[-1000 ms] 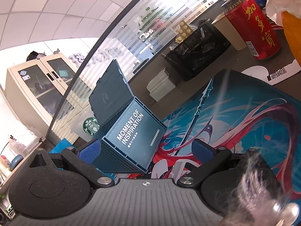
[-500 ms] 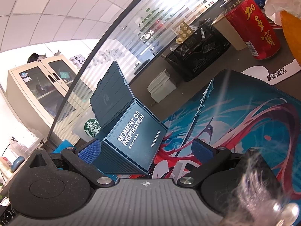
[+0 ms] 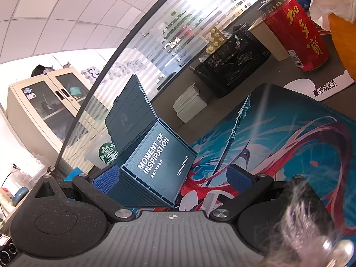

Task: Organize rigid objects
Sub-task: 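Lift the black pen with the left gripper toward the teal box, then lower the pen into the teal box and open the left gripper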

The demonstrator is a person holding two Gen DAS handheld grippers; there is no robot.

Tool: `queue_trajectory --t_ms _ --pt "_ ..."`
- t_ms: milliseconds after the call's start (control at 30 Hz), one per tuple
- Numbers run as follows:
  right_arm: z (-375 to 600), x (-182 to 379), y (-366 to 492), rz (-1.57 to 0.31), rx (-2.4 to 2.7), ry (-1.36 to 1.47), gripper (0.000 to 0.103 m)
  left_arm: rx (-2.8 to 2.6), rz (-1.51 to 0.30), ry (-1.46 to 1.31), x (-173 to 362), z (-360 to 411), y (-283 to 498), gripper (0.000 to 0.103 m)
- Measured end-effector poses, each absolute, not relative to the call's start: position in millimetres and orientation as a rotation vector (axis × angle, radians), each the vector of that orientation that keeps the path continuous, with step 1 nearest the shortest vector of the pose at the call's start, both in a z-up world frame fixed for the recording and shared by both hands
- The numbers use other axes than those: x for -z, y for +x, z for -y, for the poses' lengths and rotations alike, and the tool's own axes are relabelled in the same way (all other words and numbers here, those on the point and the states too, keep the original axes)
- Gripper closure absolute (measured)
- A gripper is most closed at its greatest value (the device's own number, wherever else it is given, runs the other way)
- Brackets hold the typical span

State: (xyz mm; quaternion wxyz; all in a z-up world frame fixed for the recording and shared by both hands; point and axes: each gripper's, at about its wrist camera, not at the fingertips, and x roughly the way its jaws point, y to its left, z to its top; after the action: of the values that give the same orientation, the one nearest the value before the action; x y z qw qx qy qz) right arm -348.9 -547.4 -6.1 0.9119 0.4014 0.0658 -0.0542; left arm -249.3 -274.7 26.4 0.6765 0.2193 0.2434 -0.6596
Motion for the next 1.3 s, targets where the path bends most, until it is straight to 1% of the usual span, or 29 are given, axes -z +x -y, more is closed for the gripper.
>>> queue_trajectory --t_ms 133,333,500,633,900,1300 --pt "548 6 -349 -0.135 0.111 0.828 0.0 1.484 -0.512 0.484 -36 272 -247 0.088" --pt "548 6 -349 -0.134 0.113 0.828 0.0 1.474 -0.506 0.423 -48 266 -235 0.089" --pt "548 6 -349 -0.135 0.112 0.828 0.0 1.459 -0.448 0.371 -73 260 -221 0.089" --pt "548 6 -349 -0.134 0.112 0.828 0.0 1.44 -0.447 0.309 -89 259 -205 0.089" --pt "548 6 -348 -0.135 0.111 0.828 0.0 1.404 -0.367 0.27 -117 257 -193 0.09" --pt "548 6 -349 -0.133 0.111 0.829 0.0 1.347 -0.353 0.18 -152 258 -158 0.09"
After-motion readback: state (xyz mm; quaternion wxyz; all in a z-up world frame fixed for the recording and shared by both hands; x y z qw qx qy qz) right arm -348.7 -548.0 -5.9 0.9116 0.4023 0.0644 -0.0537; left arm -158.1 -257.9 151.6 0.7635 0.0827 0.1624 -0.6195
